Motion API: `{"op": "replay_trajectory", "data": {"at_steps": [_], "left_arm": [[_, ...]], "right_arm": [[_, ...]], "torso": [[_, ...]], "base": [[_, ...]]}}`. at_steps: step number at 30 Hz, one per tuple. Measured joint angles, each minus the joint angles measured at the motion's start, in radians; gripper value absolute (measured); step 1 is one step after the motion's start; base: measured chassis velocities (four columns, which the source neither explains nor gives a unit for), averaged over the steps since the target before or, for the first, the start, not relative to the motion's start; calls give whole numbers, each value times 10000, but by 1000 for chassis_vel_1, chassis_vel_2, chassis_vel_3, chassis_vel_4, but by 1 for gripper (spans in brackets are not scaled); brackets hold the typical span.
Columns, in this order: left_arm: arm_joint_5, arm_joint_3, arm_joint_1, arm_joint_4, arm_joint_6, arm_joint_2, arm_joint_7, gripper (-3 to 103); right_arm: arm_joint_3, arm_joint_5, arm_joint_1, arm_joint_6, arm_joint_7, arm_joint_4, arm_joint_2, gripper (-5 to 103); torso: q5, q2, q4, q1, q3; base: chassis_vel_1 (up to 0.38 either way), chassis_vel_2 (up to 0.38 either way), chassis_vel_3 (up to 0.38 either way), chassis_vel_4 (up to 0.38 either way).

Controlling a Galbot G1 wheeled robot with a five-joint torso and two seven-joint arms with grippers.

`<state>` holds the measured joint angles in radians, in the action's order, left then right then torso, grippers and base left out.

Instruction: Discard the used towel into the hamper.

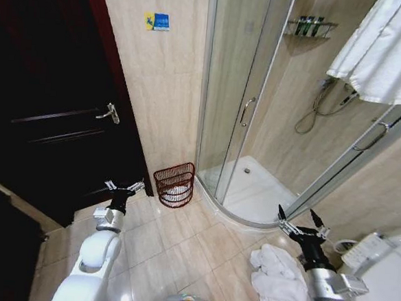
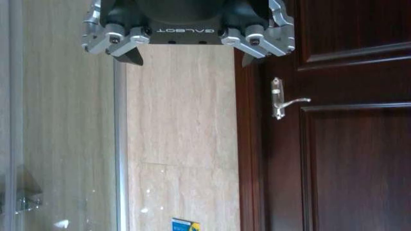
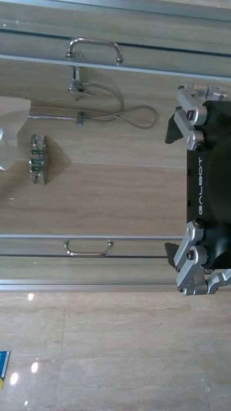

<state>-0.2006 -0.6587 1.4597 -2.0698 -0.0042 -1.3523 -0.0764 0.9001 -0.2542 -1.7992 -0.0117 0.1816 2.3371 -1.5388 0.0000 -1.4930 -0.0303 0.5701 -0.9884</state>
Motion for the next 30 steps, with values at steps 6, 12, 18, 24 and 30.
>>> {"op": "replay_trajectory", "data": {"at_steps": [6, 12, 18, 24, 30], "left_arm": [[29, -11, 41, -52, -12, 0, -6, 100], [57, -9, 117, -109, -41, -27, -14, 100], [58, -58, 162, -115, -84, -23, -16, 100], [43, -105, 189, -115, -123, -13, -18, 100], [40, -103, 217, -114, -150, -30, -18, 100]], "right_arm": [[23, -23, -43, 27, 0, 2, 6, 100], [49, -42, -51, 31, -5, 29, 11, 100], [55, -52, -20, 12, -5, 64, 40, 100], [36, -40, 17, -14, -6, 70, 34, 100], [31, -26, 2, -14, -6, 68, 19, 100]], "torso": [[0, 0, 0, 0, 0], [0, 0, -1, 1, 0], [0, 0, 0, 0, 0], [0, 0, 0, 1, 0], [0, 0, -1, 2, 0]], "base": [[-61, -57, 57, 45], [-51, -51, 59, 49], [-53, -56, 42, 44], [-55, -43, 68, 53], [-59, -53, 61, 56]]}}
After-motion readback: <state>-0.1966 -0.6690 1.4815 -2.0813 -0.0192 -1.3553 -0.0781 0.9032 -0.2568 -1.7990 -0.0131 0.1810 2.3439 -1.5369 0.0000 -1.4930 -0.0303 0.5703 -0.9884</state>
